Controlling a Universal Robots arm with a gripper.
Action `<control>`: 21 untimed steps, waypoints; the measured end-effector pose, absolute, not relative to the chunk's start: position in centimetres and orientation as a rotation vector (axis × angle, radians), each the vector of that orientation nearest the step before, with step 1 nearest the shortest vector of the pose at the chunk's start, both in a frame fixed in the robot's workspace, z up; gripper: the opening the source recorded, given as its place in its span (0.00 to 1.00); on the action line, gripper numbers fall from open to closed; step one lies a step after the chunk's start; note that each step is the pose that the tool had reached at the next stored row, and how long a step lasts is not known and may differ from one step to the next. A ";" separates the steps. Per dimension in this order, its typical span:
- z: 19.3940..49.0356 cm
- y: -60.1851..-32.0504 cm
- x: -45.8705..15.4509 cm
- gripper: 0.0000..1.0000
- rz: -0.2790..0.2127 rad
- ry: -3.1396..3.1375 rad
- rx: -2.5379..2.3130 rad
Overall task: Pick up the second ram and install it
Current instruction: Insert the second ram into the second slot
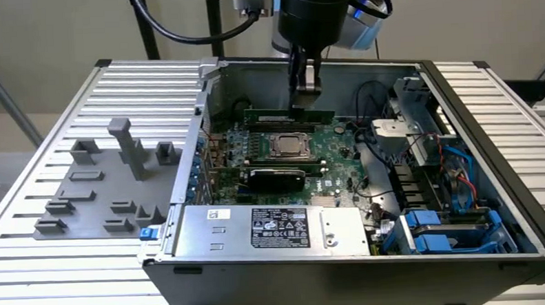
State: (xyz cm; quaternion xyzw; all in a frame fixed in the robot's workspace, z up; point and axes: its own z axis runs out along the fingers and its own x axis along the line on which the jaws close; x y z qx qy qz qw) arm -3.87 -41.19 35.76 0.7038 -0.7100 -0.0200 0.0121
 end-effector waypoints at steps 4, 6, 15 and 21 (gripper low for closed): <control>35.0 -40.3 -3.9 0.00 -0.063 -2.218 2.190; 34.7 -40.0 -3.9 0.00 -0.063 -2.222 2.186; 33.0 -38.5 -3.9 0.00 -0.063 -2.239 2.168; 32.1 -38.3 -3.5 0.00 -0.063 -2.256 2.152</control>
